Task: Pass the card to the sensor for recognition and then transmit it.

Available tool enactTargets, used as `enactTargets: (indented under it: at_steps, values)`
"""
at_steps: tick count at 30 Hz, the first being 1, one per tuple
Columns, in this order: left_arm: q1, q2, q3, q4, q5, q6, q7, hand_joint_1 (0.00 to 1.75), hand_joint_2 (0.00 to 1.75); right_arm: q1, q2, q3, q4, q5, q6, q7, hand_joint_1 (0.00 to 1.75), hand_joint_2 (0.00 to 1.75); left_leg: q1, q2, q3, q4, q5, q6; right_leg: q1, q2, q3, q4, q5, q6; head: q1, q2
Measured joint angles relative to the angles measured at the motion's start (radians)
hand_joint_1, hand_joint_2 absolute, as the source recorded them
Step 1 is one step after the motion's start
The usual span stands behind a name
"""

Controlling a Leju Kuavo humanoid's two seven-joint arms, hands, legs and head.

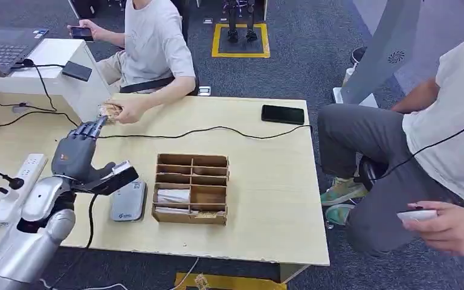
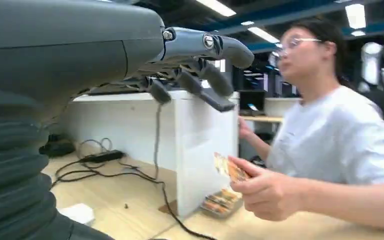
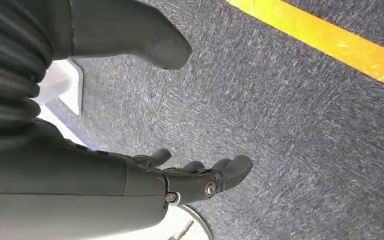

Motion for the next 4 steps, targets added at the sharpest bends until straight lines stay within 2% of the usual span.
enactTargets:
  at_steps: [4]
  values:
    - [0.054,-0.031,0.092,0.009,0.014,0.065,-0.001,0.00,1.75,0.014,0.016,-0.018,-0.029,0.008,0.017,-0.002,0.00,1.75,0.000,0.000,0.000,0.000,0.000,0.000,0.000,0.000,0.000,0.000,0.000,0.000,0.000,0.000]
